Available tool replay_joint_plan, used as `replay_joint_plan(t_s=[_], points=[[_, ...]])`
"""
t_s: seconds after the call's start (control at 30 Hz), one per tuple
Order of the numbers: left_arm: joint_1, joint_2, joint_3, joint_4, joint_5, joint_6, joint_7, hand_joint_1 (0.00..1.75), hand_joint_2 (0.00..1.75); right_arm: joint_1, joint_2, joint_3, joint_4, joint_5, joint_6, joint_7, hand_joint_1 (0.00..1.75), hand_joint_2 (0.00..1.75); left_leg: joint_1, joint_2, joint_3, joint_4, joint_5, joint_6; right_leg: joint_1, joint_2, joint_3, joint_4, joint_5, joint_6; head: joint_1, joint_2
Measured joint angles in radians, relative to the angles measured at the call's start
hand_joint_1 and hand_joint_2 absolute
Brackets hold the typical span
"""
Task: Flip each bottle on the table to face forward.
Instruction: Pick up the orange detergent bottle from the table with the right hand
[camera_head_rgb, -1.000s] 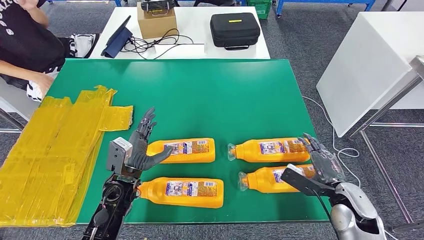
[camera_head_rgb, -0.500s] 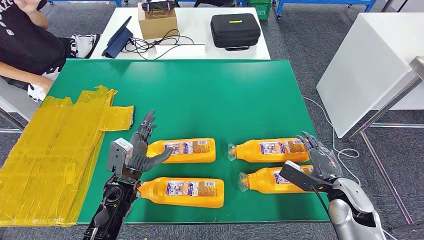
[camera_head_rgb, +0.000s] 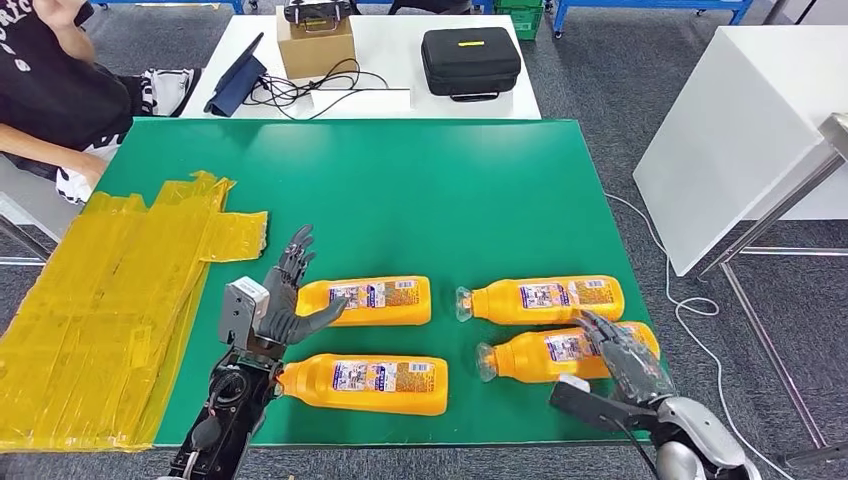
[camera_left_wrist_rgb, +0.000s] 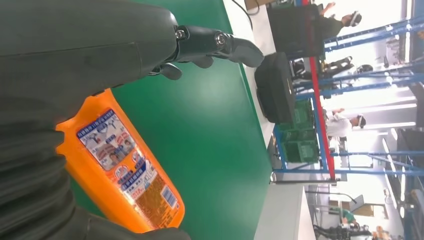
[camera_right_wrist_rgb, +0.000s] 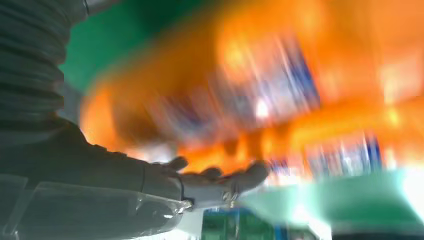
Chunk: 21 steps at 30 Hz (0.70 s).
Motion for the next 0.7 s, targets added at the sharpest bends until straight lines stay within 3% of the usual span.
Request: replay_joint_plan(t_s=[0.17,0.7], points=[[-0.005,0.001,0.009,0.008,0.002,0.000,-0.001,0.00,1.75,0.038,-0.015,0.018,-0.057,-0.017,0.028,-0.029,0.00,1.75,0.000,-0.001,-0.002,0.000,0.000,0.001,0.000,0.000,-0.002,0.000,0.001,0.001,0.000,0.000],[-0.021,0.001,0.014,0.029,0.013,-0.012,0.006,0.00,1.75,0.059,-0.054,0.021,-0.078,0.003,0.051,0.051,0.00,1.75,0.000,-0.001,-0.004,0.000,0.000,0.001,0.000,0.000,-0.004,0.000,0.000,0.003,0.000,0.000]])
